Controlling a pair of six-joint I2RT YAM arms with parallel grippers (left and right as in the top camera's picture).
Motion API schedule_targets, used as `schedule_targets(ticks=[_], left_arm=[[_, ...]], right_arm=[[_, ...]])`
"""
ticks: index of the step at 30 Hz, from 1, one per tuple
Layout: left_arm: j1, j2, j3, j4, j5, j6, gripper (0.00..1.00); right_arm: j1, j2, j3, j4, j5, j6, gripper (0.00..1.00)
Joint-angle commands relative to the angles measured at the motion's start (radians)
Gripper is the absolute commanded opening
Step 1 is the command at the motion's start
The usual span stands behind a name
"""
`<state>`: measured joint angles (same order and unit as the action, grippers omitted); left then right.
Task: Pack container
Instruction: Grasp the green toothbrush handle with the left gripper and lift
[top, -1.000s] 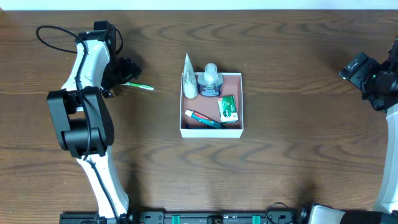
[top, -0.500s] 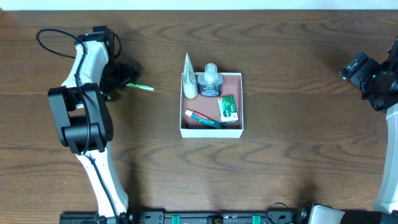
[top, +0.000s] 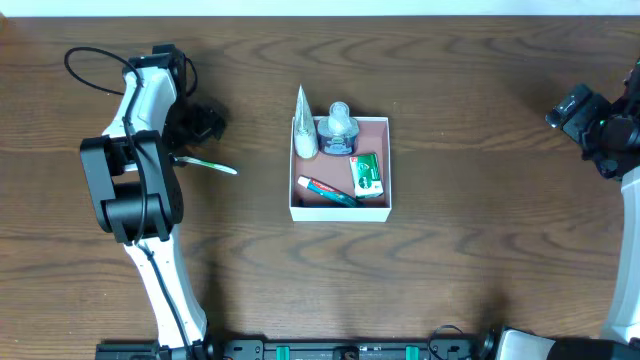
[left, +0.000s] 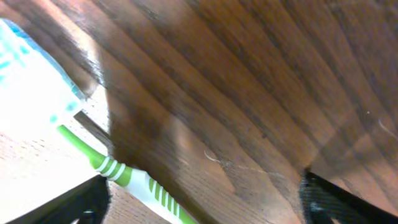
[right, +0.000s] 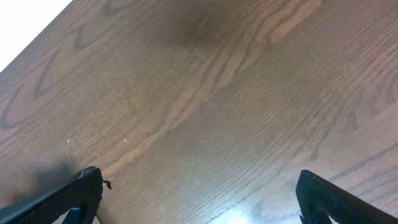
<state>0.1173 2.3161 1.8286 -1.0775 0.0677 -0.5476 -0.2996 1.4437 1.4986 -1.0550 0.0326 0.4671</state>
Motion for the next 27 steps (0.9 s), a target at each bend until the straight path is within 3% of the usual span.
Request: schedule_targets(ticks=[1,7,17,27], left_arm=[[0.004,0.024,-0.005,-0.02,-0.026,0.011,0.91],[-0.003,0.024,-0.005,-0.074,-0.026,0.012,0.78],[-0.044,0.024,-0.04,-0.082,-0.027,0.012,0.41],[-0.073,0.024,-0.142,0.089,-0.027,0.016,0.4]], right_arm=[[-0.001,0.002,0.012,-0.001,0.0,0.011,0.99],[-0.001,0.002,0.012,-0.001,0.0,0.011,0.99],[-0.001,0.002,0.012,-0.001,0.0,0.011,0.99],[-0.001,0.002,0.012,-0.001,0.0,0.011,0.99]])
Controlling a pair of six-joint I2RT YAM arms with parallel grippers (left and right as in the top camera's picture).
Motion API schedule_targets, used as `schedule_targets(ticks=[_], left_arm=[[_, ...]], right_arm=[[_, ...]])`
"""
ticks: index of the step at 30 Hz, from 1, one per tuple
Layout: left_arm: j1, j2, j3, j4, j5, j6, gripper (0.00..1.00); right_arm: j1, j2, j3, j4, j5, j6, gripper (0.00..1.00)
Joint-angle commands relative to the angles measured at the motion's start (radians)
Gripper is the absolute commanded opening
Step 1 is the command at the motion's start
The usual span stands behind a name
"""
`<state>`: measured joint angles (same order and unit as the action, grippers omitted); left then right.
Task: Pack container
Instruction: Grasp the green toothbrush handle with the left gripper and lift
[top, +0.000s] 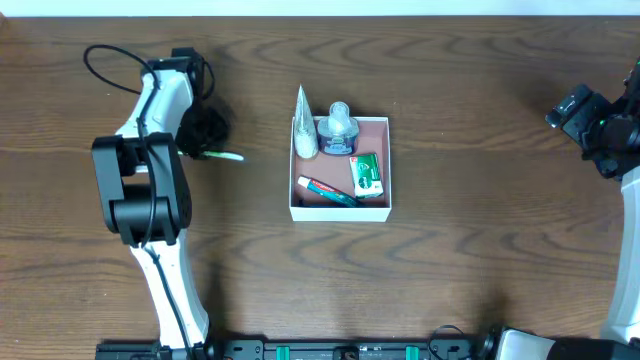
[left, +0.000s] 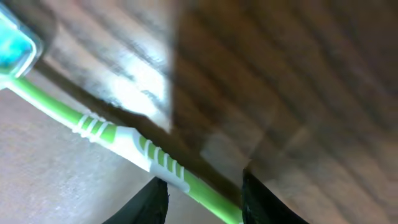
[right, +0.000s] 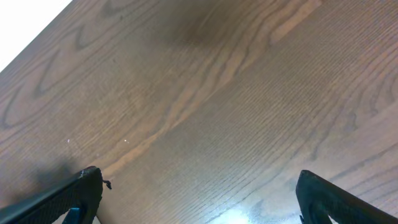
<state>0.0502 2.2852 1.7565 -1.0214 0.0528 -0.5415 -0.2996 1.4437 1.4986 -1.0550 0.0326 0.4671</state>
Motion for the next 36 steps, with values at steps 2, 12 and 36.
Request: schedule_targets(ticks=[2,12,36], left_arm=[[-0.006,0.055,-0.106,0.071,-0.013,0.01,0.4],[-0.006,0.055,-0.225,0.19,-0.013,0.009,0.09],[-0.016,-0.293,0.081,-0.065,0.045,0.175,0.06]], right_arm=[[-0.001,0.002,0.012,-0.001,0.0,0.011,0.99],[-0.001,0.002,0.012,-0.001,0.0,0.011,0.99],[-0.001,0.002,0.012,-0.001,0.0,0.011,0.99]])
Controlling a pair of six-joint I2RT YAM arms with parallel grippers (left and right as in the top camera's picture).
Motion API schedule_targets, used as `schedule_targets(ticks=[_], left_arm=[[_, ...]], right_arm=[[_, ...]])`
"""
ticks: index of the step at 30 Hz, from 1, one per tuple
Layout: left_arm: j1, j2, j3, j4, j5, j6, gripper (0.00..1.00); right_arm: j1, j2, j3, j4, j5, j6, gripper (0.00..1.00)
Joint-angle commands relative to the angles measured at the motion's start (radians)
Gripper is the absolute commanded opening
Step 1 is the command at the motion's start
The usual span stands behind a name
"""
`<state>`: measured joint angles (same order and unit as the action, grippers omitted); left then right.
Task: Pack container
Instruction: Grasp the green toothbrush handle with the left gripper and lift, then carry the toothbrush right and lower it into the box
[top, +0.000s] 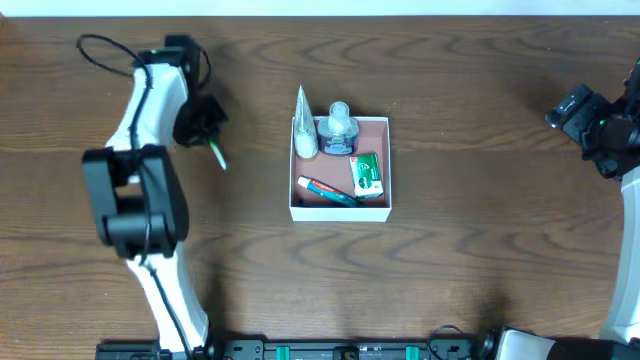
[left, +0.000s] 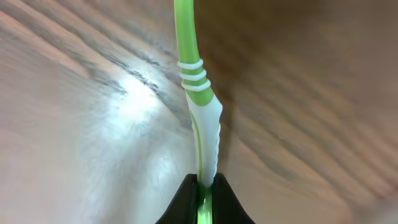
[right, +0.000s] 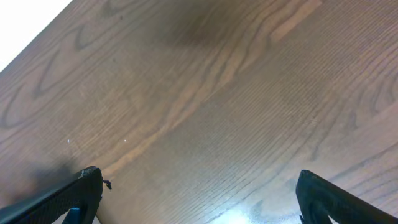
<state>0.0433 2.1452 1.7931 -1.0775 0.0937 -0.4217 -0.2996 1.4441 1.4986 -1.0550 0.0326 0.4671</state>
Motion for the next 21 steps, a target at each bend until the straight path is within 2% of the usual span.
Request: schedule_targets(ticks=[1,7,13,17,21], left_arm=[[-0.014,-0.188,0.045,-0.008,0.005,0.072,0.06],[-0.104,-0.41,0.045,0.002,0.061,0.248,0.06],[-0.288,-0.564,0.045,0.025,0.146,0.517,0.06],[-0.424,-0.605,0.044,0.016,0.146,0.724,0.06],[-0.531,-0.594,0.042,-0.042,0.146,1.017,0.06]], right_arm=[[-0.001,0.001,0.012,-0.001,0.0,0.011,0.99],[-0.001,0.001,0.012,-0.001,0.0,0.011,0.99],[-0.001,0.001,0.012,-0.001,0.0,0.011,0.99],[-0.001,0.001,0.012,-0.001,0.0,0.011,0.99],[-0.001,0.001,0.012,-0.001,0.0,0.011,0.99]])
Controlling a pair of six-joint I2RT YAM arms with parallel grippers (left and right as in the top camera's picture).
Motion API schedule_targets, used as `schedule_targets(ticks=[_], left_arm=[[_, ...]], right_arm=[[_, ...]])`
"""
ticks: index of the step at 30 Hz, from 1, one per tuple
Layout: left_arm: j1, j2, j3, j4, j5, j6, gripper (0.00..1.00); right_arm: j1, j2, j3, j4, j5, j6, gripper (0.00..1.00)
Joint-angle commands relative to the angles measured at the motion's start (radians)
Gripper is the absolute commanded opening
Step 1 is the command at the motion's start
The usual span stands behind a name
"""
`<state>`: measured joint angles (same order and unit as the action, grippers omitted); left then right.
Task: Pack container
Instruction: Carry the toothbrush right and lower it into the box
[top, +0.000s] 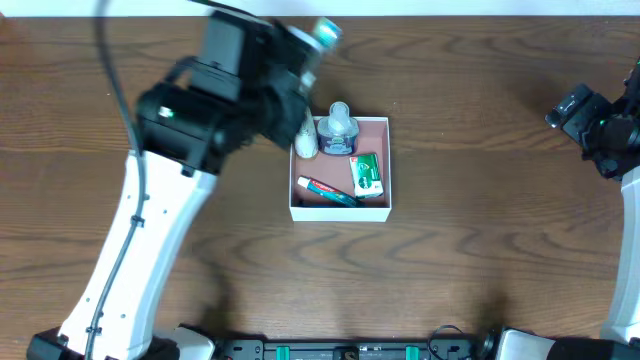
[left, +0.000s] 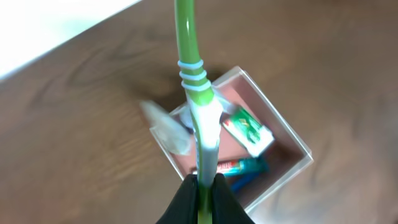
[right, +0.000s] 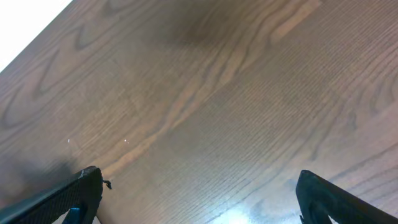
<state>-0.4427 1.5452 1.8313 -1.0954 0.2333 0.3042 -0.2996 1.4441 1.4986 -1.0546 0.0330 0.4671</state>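
A green and white toothbrush (left: 198, 106) is pinched in my left gripper (left: 203, 186), which is shut on its handle high above the table. Its blue-bristled head (top: 326, 32) pokes out past the raised arm in the overhead view. Below it stands the white container (top: 339, 213) with a pink floor, holding a small clear bottle (top: 340, 126), a white tube (top: 303, 130), a green packet (top: 366, 174) and a red-and-teal toothpaste tube (top: 328, 190). In the left wrist view the container (left: 292, 142) lies just beyond the fingers. My right gripper (right: 199, 186) stands open over bare wood at the far right.
The brown wooden table (top: 480, 250) spreads all round the container. My left arm (top: 150, 230) reaches up from the front left and covers the table's back left. The right arm (top: 600, 130) stays at the right edge.
My left gripper, shut on the toothbrush, was low over the table at the back left. Now it is raised high, right beside the container's back left corner. The right arm has not moved.
The toothbrush lay on the table at the left with my left gripper open beside it. Then the jaws stood around its handle, and then were shut on it with the brush turned. Now it hangs high over the container's edge.
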Motion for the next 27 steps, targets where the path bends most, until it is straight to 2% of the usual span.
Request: schedule_targets(ticks=[1,5,12,22,27], left_arm=[[-0.062,0.014,-0.002,-0.037,0.006,0.352,0.06],[-0.096,0.042,-0.039,-0.071,0.006,0.508,0.06],[-0.098,0.105,-0.132,-0.074,0.006,0.596,0.06],[-0.098,0.265,-0.159,-0.078,0.007,0.597,0.06],[-0.1,0.288,-0.159,-0.082,0.007,0.597,0.06]], right_arm=[[-0.001,0.001,0.012,-0.002,0.0,0.011,0.99],[-0.001,0.001,0.012,-0.002,0.0,0.011,0.99],[-0.001,0.001,0.012,-0.002,0.0,0.011,0.99],[-0.001,0.001,0.012,-0.002,0.0,0.011,0.99],[-0.001,0.001,0.012,-0.002,0.0,0.011,0.99]])
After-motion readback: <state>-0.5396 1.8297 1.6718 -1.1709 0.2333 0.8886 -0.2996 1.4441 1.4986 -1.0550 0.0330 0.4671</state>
